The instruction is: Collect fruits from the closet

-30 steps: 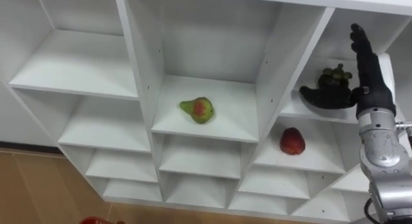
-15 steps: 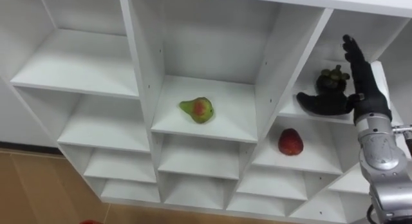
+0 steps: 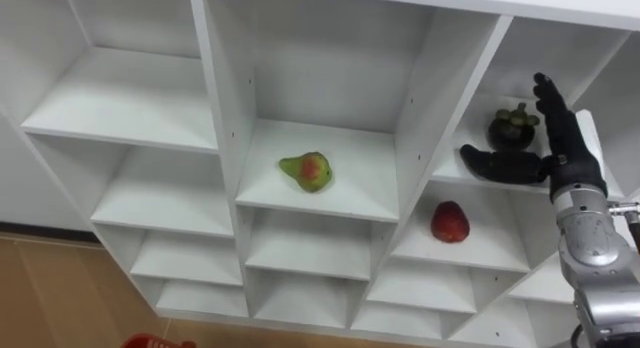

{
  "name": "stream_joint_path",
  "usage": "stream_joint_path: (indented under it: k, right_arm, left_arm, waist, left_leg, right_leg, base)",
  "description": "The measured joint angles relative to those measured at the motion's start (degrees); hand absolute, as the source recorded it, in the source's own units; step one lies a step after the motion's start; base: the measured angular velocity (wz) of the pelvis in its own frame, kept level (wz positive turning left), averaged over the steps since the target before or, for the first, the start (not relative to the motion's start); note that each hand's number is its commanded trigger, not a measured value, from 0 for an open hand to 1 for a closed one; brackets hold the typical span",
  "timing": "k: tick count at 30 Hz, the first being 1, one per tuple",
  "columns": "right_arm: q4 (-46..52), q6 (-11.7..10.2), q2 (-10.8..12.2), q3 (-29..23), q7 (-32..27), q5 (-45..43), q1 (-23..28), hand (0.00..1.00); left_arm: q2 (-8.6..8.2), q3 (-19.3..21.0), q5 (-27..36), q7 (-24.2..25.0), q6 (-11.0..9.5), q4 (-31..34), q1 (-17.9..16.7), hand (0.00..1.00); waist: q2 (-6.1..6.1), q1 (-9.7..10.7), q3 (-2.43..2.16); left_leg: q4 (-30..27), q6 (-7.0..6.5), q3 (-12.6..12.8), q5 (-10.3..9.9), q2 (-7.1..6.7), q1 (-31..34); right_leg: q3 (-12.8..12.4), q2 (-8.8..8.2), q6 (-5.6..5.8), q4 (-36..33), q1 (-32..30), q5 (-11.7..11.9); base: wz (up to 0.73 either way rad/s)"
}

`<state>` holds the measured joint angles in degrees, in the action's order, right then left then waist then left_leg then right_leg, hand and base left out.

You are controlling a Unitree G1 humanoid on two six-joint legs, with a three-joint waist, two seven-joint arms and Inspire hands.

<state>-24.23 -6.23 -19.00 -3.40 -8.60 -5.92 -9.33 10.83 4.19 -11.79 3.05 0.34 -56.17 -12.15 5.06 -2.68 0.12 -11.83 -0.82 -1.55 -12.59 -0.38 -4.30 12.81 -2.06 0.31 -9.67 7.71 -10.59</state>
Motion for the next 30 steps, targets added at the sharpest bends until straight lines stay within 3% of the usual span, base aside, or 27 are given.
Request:
stream_joint_path:
  k: [5, 9, 19, 22, 30]
  right_arm:
    - [-0.5, 0.0, 0.0, 0.0, 0.0, 1.2, 0.0, 0.0]
    - [-1.0, 0.0, 0.0, 0.0, 0.0, 1.4, -0.1, 0.0]
    - [-5.2, -0.6, 0.0, 0.0, 4.6, 2.4, -1.8, 0.0]
    - [-6.6, -0.7, -0.2, -0.1, 6.4, 2.8, -2.1, 0.0]
    - [-8.9, -0.8, -1.4, -0.1, 9.8, 2.7, -3.5, 0.0]
  left_arm:
    - [0.0, -0.1, 0.0, -0.2, 0.0, 0.0, -0.1, 1.0]
    - [0.0, -0.1, 0.1, -0.3, 0.0, 0.1, -0.1, 1.0]
    - [0.31, 0.1, 0.9, -0.4, 0.0, 0.0, -0.5, 1.0]
    - [0.54, 0.1, 0.9, -0.3, 0.0, 0.1, -0.6, 1.0]
    - [0.7, 0.1, 0.9, -0.4, 0.6, 1.1, -0.6, 1.0]
  waist:
    - [-0.59, 0.6, -0.35]
    - [-0.6, 0.6, -0.36]
    - [0.22, 0.4, -0.04]
    - [0.85, 0.3, -0.09]
    - [0.96, 0.4, -0.18]
  left_leg:
    - [0.0, -0.11, -0.1, 0.1, -0.15, -0.2]
    - [0.1, -0.23, -0.2, 0.4, -0.34, -0.3]
    - [0.3, -0.22, 0.0, 0.5, -0.31, -0.3]
    - [0.3, -0.22, -0.1, 0.5, -0.31, -0.3]
    - [0.2, -0.22, -0.1, 0.5, -0.3, -0.6]
  right_leg:
    - [0.0, -0.13, 0.0, 0.0, 0.2, 0.0]
    - [0.0, -0.33, 0.0, 0.0, 0.2, 0.0]
    - [-0.3, -0.32, 0.0, -0.1, 0.2, 0.0]
    - [-0.4, -0.32, 0.0, -0.1, 0.2, 0.0]
    - [-0.7, -0.22, 0.02, -0.1, 0.4, 0.1]
  base:
    - [0.0]
    - [0.0]
    - [0.0]
    - [0.0]
    - [0.0]
